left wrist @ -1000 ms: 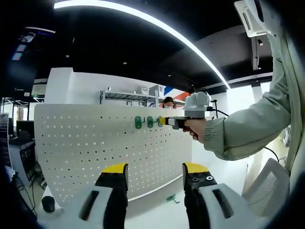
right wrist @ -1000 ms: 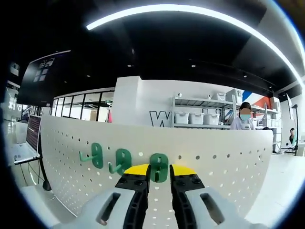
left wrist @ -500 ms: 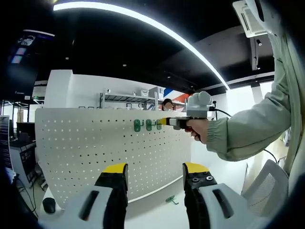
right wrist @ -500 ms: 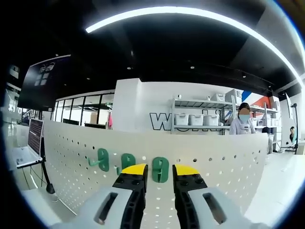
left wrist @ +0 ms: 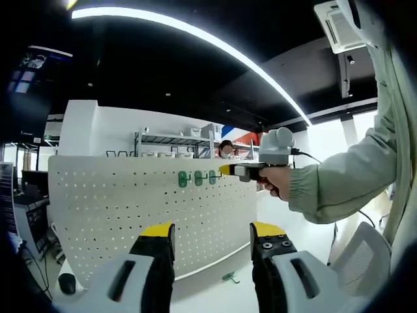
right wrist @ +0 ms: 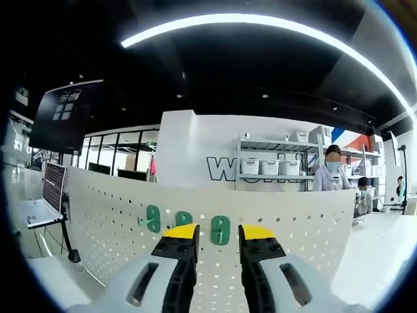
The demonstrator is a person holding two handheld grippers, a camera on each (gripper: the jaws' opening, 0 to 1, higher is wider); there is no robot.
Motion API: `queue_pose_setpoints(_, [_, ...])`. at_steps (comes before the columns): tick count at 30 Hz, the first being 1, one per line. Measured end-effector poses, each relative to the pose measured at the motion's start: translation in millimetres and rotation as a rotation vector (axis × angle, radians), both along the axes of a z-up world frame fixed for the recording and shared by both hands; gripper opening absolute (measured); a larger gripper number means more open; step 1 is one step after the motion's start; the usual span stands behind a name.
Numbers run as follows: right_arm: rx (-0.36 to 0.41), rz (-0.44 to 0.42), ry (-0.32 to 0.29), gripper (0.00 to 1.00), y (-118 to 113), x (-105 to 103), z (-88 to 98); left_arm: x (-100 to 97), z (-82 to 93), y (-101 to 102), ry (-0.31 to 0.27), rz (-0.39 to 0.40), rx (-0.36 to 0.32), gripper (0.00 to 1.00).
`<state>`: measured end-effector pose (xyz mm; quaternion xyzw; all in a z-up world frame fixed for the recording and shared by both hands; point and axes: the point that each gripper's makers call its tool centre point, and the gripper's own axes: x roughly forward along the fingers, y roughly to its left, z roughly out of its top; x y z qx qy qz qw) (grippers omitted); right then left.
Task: Insert the hook assembly into the mounting plate slot until the hook locks in place.
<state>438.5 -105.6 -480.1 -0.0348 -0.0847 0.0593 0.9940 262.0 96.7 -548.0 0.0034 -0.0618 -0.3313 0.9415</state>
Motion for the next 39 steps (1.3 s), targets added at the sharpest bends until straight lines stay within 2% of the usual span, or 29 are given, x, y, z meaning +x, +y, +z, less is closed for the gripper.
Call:
queue_pose_setpoints(6, [0.003,0.011,-0.01,0.24,-1,-15,3.0,-5.5,5.6,-3,-0.016,-0.006,0.0,0.48])
queue_pose_setpoints(17, [0.013,0.022,0.006,0.29,-9,-40,-7.7,-14.8,12.3,-10,-0.037,-0.023,0.01,0.48])
queue_pose_setpoints(23, [0.023,0.042,0.037,0.33,-9,-49,-16.2,-18.2,13.8,-12,-0.041,-0.028,0.015,0.48])
queue_pose_setpoints(39, [0.084,0.099,0.041,0.42,-15,-92,-11.8,-20.3,24.2,-19,-0.064,-0.043,0.044,0.48])
